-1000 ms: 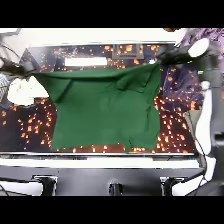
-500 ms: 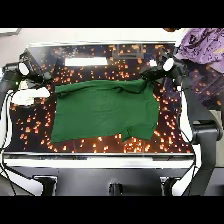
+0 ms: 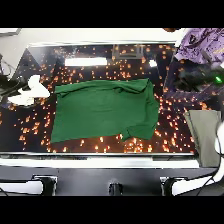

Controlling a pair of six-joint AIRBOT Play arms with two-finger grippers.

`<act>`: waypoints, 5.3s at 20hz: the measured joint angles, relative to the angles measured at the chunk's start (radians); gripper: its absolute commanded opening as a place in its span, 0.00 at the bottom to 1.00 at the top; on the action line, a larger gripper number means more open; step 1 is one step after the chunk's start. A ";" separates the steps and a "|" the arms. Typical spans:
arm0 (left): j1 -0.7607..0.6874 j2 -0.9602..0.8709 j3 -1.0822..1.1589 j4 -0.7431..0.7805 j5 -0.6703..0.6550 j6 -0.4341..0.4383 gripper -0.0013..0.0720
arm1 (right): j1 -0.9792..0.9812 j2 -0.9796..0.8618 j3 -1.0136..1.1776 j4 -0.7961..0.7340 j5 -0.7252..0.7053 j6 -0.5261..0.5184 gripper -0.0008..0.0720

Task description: Fold the clothes and pants, and hang the long-sleeved shirts on hangers.

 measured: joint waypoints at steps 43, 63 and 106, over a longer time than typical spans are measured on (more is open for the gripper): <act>0.372 0.235 -1.036 -0.534 0.100 0.345 0.72 | 0.042 0.121 -0.786 0.156 -0.229 -0.274 0.06; 0.161 0.218 -0.814 -0.670 0.131 0.345 0.04 | 0.169 0.270 -0.655 0.141 -0.307 -0.281 0.05; -0.249 -0.396 0.275 0.056 0.321 -0.142 0.04 | 0.397 -0.229 0.217 -0.428 -0.476 0.247 0.05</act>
